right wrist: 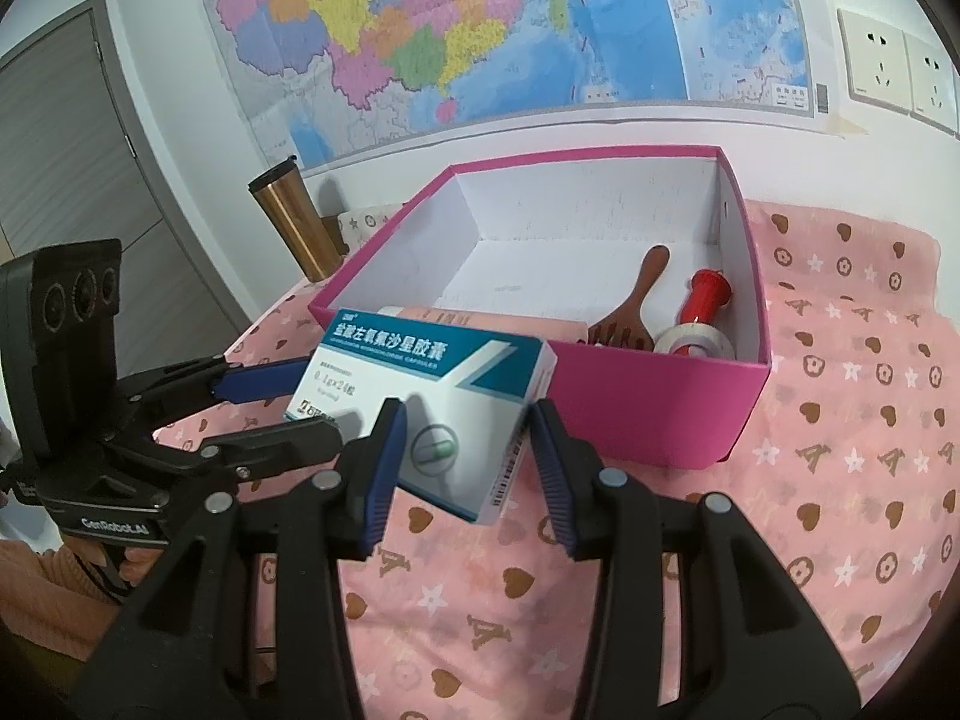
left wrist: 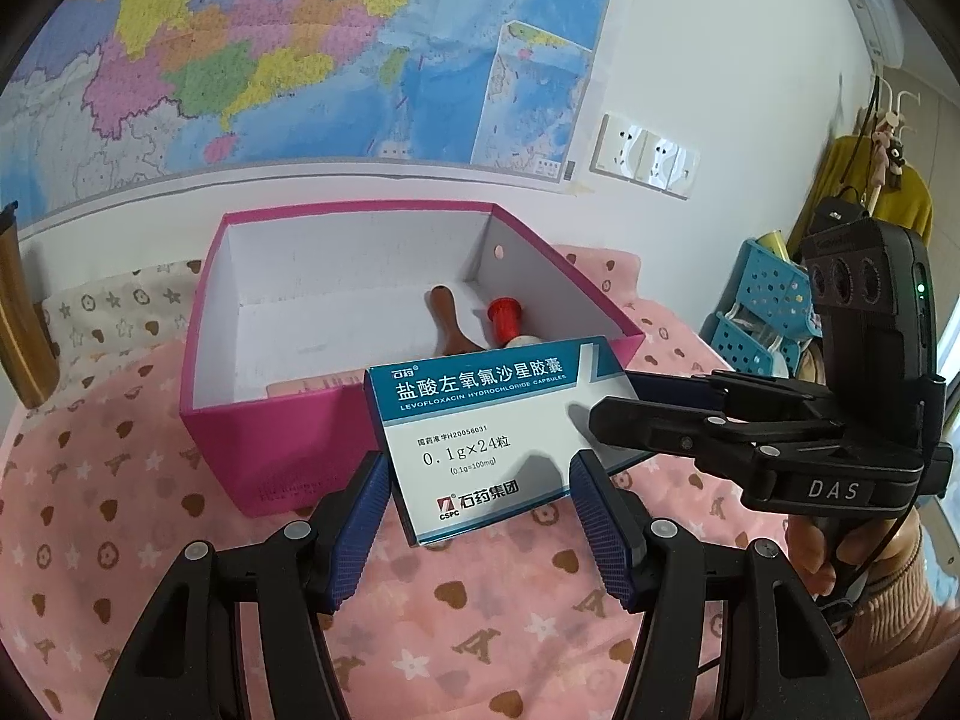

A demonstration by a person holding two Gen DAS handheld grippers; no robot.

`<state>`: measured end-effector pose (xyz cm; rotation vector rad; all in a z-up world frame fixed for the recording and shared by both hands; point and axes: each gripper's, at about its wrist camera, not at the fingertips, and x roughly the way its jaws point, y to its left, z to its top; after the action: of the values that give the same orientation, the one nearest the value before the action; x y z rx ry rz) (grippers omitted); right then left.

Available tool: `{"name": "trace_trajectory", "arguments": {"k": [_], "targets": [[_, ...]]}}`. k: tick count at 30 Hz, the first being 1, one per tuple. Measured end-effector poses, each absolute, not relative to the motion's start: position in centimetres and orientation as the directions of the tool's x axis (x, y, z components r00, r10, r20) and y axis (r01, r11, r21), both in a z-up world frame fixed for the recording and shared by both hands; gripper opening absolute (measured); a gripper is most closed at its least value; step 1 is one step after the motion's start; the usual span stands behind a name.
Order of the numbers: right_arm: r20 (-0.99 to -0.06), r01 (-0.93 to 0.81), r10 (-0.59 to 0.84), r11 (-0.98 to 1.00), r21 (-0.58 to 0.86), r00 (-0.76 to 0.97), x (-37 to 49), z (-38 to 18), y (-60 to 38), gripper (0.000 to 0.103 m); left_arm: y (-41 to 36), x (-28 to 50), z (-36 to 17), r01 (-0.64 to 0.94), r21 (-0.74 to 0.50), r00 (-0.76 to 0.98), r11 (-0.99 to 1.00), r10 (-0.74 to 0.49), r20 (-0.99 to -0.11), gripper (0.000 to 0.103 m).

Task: Organize rigid objects
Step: 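Carry the medicine box with the right gripper over the magenta box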

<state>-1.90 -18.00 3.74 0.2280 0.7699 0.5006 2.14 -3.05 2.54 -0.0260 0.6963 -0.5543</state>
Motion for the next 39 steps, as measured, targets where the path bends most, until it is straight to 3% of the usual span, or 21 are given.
{"name": "trace_trajectory", "arguments": {"k": [39], "targets": [[-0.559, -0.345, 0.504, 0.862, 0.371, 0.658, -0.1, 5.5, -19.5, 0.046, -4.0, 4.3, 4.1, 0.483, -0.187, 0.655, 0.855, -0.495, -0.571, 0.062]]}}
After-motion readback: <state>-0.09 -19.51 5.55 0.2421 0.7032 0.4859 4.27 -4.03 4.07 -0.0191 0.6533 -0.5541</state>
